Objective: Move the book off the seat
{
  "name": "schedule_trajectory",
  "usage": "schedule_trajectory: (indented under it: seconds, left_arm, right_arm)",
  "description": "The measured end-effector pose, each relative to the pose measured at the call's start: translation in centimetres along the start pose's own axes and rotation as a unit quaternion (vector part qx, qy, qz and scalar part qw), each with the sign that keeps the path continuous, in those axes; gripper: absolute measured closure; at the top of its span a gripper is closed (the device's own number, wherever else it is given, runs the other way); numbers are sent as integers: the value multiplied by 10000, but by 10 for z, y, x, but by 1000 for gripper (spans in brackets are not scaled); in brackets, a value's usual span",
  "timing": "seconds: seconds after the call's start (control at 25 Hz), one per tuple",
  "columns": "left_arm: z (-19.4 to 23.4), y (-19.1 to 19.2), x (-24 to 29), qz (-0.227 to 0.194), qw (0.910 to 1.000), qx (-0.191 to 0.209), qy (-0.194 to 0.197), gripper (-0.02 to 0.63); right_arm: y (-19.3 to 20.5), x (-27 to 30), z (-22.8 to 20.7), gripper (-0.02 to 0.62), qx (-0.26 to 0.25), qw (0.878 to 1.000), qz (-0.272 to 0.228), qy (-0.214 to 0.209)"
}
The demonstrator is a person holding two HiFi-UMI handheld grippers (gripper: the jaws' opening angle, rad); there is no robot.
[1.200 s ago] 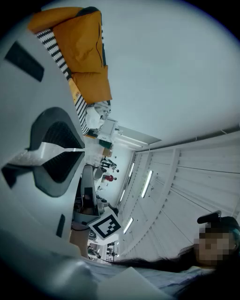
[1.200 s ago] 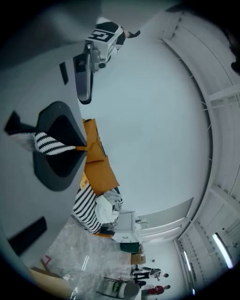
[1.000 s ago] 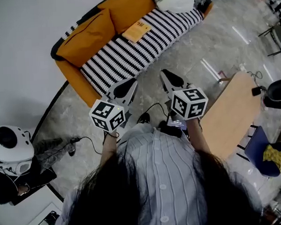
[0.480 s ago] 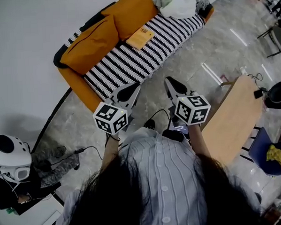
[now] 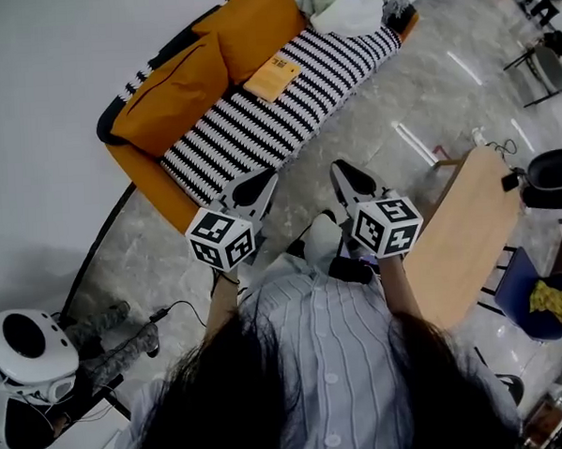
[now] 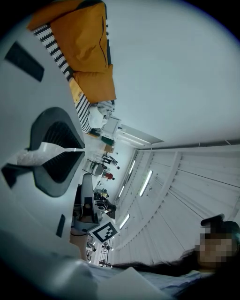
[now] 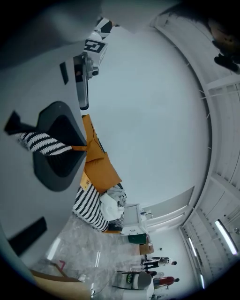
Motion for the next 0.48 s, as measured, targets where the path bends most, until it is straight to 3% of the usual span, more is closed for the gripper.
schedule_trajectory:
  seconds: [0.2, 0.48]
  left_arm:
    - [10, 0, 14, 56, 9999, -72, -58, 591]
    - [57, -19, 57, -30, 9985, -173, -523, 591]
  right_arm:
    - [-3, 21, -13, 555, 57, 9999, 123, -102]
    - [-20, 76, -42, 555, -73, 9979, 360, -527]
Point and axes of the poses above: the fingertips, and each gripper's own axes: x forward along the fingers, z to its left, y out of its underside, the point moved 1 cm from there along -x, backward along the fingers, and after that the axes turned 3 degrees about -y, right-handed, at the moved point
